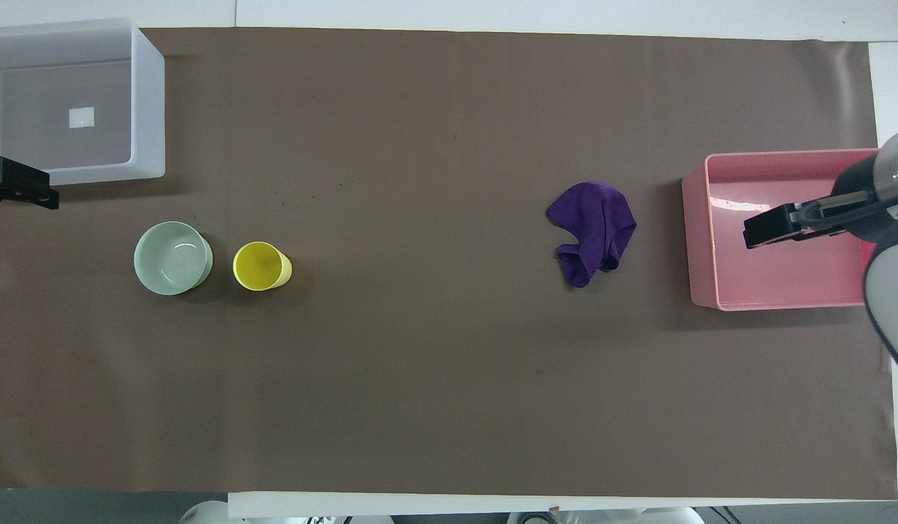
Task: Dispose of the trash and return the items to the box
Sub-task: 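Reach the left gripper to the green bowl while the right gripper reaches the cloth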
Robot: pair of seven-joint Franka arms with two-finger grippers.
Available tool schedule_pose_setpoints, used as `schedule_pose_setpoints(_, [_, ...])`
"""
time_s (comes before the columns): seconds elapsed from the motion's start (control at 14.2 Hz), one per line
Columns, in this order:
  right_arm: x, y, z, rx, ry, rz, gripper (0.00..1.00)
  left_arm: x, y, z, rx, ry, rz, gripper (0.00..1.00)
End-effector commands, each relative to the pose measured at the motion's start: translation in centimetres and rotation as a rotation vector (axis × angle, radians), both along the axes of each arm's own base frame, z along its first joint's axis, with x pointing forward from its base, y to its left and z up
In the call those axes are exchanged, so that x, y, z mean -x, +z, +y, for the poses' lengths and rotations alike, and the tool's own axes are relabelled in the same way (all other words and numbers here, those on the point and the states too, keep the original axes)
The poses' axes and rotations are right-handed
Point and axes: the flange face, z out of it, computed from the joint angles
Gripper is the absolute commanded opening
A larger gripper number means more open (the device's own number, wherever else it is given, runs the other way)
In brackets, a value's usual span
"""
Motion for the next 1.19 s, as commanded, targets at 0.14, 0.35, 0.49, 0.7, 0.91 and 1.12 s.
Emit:
schedule_pose_setpoints(0.14, [-2.5, -8.5, 3.6, -0.011, 0.053, -0.031, 0.99, 6.2, -12.2, 0.0, -0.002, 0.063, -0.005, 1.0])
schedule_pose_setpoints(0.35, [-4.5, -14.3, 5.0, -0.004, 0.06, -0.047, 0.99, 8.1, -17.9, -0.4, -0.004, 0.077, 0.017, 1.0])
schedule_pose_setpoints(0.49, [-5.6, -17.9, 6.0, -0.008, 0.053, -0.105, 0.99, 7.2, -21.5, -0.6, -0.003, 0.076, -0.032, 0.97])
schedule_pose_setpoints(0.7, [-5.9, -21.7, 9.0, -0.005, 0.049, -0.111, 0.96, 7.6, -23.6, -1.9, -0.007, 0.118, -0.012, 0.0])
schedule_pose_setpoints(0.91, [-5.0, -24.8, 10.2, -0.001, 0.029, -0.102, 0.91, 7.0, -22.9, -2.0, -0.007, 0.12, -0.01, 0.0])
schedule_pose_setpoints(1.12, [-4.0, -26.1, 10.3, -0.006, 0.035, -0.118, 0.71, 6.7, -20.0, -2.0, -0.021, 0.115, 0.064, 0.0])
